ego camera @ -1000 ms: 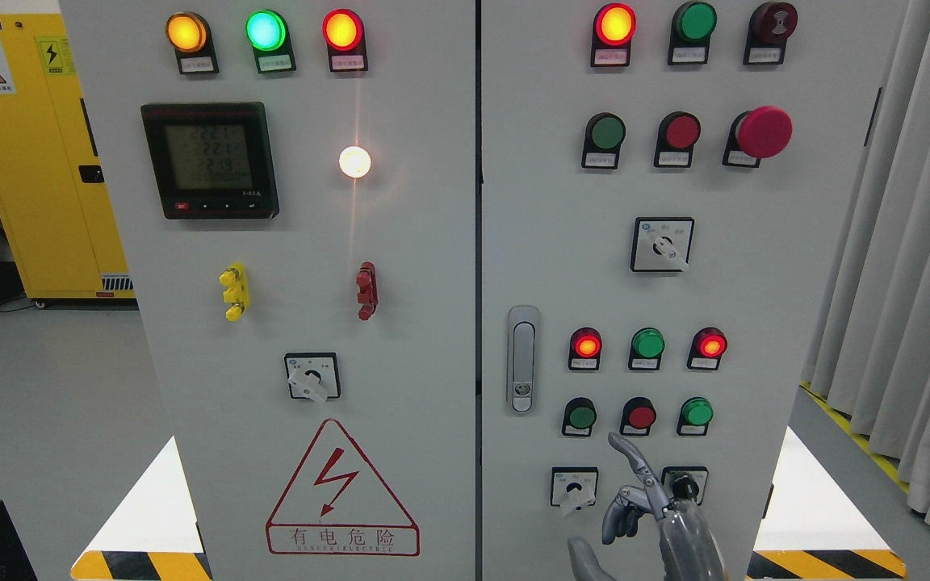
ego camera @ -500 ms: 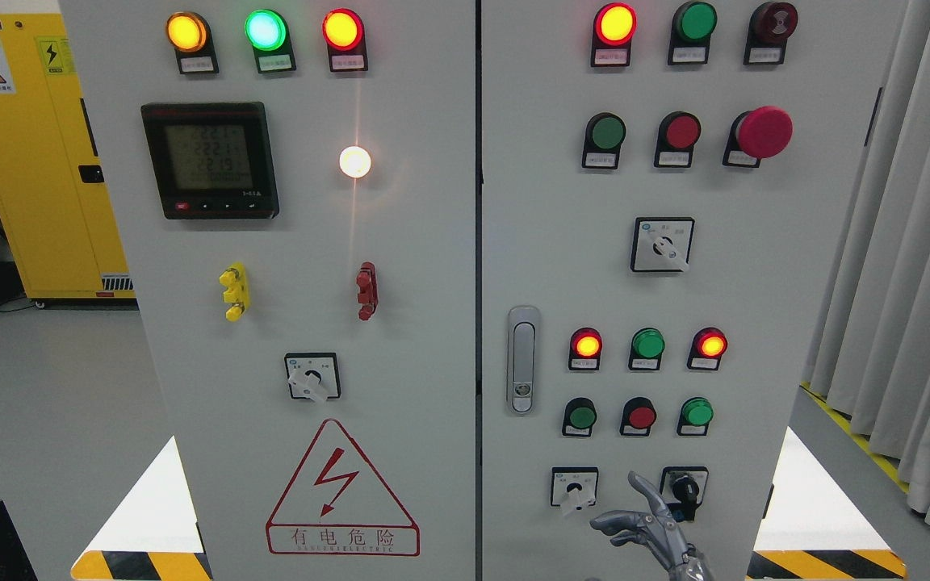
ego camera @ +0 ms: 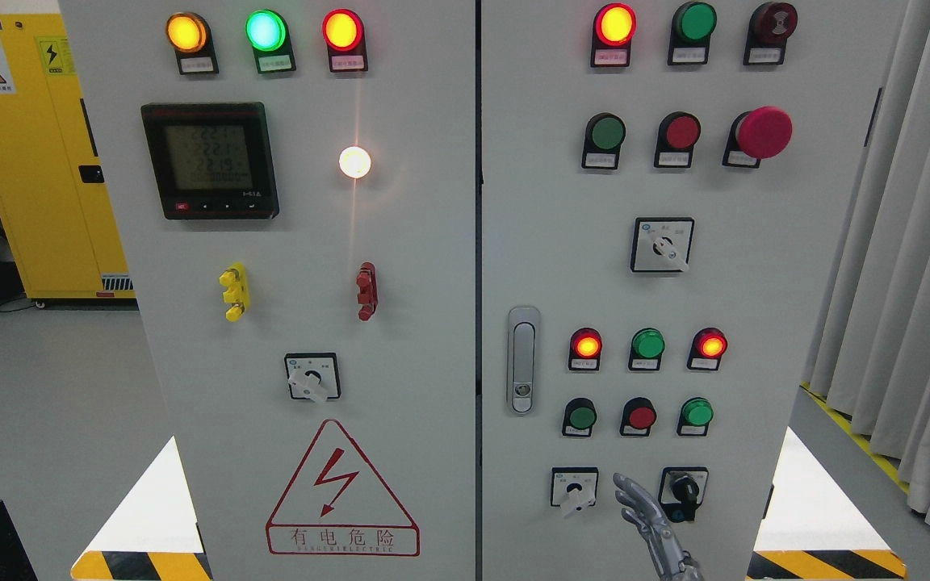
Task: Press green start button
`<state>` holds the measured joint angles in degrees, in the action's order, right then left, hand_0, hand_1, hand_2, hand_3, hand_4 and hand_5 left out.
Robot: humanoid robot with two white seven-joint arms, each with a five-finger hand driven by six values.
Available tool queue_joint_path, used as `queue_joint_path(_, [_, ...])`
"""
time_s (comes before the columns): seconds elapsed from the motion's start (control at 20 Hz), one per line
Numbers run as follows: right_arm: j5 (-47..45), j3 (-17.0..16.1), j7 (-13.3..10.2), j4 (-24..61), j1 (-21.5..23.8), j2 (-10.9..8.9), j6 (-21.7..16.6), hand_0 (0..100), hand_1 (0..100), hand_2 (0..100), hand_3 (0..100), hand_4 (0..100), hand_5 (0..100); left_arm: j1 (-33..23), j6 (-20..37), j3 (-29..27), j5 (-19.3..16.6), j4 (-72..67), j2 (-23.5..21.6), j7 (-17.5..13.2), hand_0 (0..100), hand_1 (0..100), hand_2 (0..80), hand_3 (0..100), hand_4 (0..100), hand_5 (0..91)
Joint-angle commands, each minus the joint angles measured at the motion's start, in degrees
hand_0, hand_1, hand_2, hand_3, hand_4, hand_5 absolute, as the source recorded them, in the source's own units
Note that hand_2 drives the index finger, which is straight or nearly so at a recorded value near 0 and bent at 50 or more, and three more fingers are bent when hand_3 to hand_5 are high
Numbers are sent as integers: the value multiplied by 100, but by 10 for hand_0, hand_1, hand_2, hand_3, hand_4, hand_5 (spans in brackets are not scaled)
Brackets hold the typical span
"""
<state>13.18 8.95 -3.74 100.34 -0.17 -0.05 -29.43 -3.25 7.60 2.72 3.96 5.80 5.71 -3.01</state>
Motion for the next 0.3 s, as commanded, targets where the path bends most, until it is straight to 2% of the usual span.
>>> queue_joint_path(0.0, [-35,63,4,65,26,-136,-1,354,517,0,38,104,80,0,4,0,0,0,0,2,120,556,0,0,0,0])
queue_joint_path(0.25, [-44,63,-4,74,34,-136,-1,349,517,0,44,114,82,0,4,0,0,0,0,2,120,556,0,0,0,0])
